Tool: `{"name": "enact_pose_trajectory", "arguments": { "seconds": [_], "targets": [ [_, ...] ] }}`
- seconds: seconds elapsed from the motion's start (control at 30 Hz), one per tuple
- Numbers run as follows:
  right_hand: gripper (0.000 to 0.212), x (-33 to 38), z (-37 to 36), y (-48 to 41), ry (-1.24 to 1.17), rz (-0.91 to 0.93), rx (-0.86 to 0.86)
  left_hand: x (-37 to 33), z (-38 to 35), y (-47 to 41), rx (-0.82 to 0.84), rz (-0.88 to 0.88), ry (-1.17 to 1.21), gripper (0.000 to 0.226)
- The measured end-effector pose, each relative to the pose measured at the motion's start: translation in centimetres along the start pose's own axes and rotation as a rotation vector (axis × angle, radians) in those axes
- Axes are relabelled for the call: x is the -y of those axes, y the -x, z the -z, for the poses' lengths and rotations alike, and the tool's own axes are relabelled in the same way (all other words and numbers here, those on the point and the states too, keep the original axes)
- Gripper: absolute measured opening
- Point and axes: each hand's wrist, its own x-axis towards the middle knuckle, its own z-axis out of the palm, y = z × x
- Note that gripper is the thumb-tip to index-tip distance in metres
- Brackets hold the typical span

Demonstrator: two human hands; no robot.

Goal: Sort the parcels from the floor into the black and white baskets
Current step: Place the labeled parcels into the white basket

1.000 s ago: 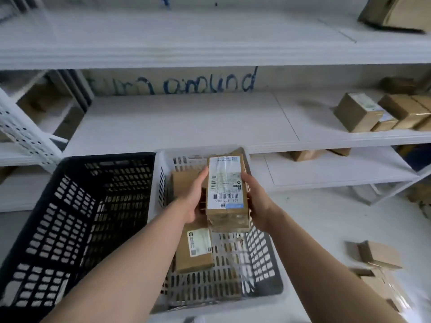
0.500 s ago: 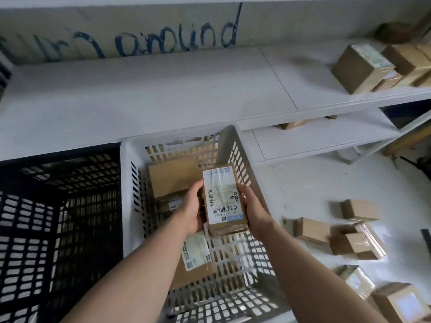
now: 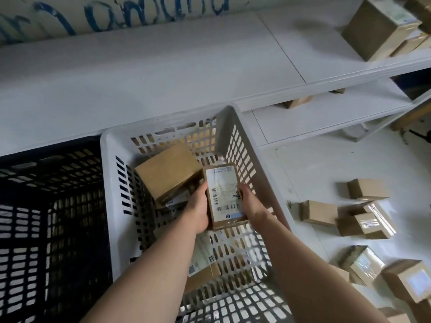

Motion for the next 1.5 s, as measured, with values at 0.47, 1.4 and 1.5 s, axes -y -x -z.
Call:
{"name": "enact_pose_trajectory", "arguments": {
  "seconds": [0.47,1.4,1.5],
  "targets": [
    [0.034,4.1,0.1,9.6,0.331,0.170,-0.150,-2.8,-3.3,7.0,-0.535,-0.399,-0.244,0.027],
    [0.020,-21.0,46.6,41.9,-0.338,0.167,-0.658,37.1,-39.8,19.7,0.086,-0.340,-0.563,0.014],
    [0.019,-25.3,49.8,42.6,-0.410,0.110,-0.702,41.8,-41.6,19.0,0.164,-0.201,-0.687,0.016]
  ]
}}
